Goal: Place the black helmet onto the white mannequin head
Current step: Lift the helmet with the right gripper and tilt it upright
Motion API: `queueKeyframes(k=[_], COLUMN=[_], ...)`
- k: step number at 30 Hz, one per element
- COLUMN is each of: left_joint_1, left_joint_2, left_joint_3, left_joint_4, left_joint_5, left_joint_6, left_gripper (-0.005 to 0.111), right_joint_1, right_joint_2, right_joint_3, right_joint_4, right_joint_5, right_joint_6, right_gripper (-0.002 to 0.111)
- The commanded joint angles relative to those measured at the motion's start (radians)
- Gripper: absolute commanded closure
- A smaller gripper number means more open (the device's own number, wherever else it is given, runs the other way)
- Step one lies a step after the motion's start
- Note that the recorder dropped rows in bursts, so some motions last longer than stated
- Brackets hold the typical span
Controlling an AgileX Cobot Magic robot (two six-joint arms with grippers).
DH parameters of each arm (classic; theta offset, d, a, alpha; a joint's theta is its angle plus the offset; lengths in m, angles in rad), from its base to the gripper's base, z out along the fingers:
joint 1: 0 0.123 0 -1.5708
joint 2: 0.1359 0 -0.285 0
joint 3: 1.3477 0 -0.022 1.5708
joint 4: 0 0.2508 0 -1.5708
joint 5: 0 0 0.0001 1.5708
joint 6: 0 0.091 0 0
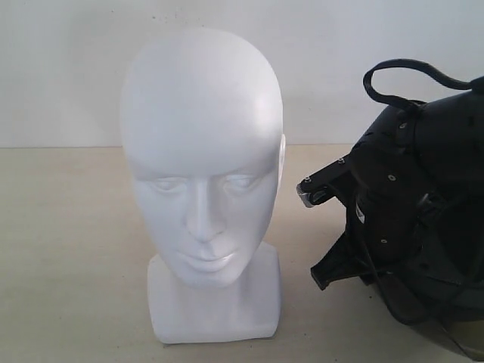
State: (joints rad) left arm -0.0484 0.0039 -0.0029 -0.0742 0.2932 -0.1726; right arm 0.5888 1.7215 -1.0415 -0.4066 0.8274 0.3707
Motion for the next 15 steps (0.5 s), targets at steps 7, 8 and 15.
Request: queueKeyframes(k=[7, 8, 15], left_joint_1=[-0.004, -0.004, -0.004], left_joint_2=[-0.004, -0.004, -0.004], left_joint_3=[0.003, 0.003, 0.003], left_joint_4=[-0.009, -0.009, -0.009], left_joint_5=[-0.002, -0.002, -0.002], left_joint_6=[0.003, 0.003, 0.003], left_gripper=[0.102, 0.102, 0.102], right_joint_1=[0.001, 0.001, 0.001], right_joint_2=[-0.005, -0.005, -0.12], right_joint_3=[0.003, 0.003, 0.003], right_joint_4=[-0.048, -0.056, -0.112], right_joint_5=[-0.013, -0.017, -0.017], right_joint_6=[-0.002, -0.004, 0.018], right_gripper=[0.108, 0.108, 0.108])
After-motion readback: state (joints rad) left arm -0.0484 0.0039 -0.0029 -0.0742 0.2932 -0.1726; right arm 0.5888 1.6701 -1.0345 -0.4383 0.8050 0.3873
